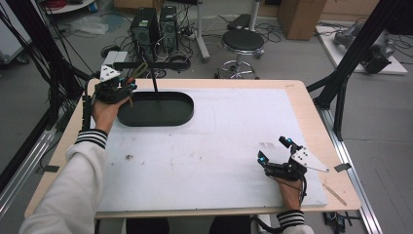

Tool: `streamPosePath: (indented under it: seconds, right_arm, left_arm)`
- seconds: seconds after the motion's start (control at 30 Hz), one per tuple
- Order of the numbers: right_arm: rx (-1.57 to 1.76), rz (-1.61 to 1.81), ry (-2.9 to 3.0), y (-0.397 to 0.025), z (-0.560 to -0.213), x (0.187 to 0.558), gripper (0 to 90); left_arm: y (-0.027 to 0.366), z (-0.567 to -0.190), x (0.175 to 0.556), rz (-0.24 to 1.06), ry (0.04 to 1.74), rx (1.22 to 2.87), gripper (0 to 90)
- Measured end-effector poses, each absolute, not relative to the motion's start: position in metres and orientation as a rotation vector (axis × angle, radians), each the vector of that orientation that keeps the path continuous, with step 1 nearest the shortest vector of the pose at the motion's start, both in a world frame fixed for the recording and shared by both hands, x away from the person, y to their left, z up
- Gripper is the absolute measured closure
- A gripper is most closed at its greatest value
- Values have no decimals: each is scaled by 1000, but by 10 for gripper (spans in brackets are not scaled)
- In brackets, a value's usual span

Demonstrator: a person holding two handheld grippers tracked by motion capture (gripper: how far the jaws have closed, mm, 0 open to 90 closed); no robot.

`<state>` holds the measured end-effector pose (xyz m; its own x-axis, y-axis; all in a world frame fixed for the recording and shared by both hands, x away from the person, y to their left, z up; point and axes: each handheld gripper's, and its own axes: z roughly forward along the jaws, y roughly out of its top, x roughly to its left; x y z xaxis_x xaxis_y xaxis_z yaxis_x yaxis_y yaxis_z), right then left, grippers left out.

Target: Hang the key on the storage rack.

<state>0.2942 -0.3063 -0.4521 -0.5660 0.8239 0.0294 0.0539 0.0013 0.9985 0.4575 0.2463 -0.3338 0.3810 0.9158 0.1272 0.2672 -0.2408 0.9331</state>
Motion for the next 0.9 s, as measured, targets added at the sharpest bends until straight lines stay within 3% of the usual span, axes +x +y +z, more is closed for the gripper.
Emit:
streamPosePath:
  seconds: [0.9]
  right_arm:
    - [908, 1635, 1663, -307, -452, 294, 4]
  left_arm:
    - [241, -359, 477, 872, 1113, 1784, 722]
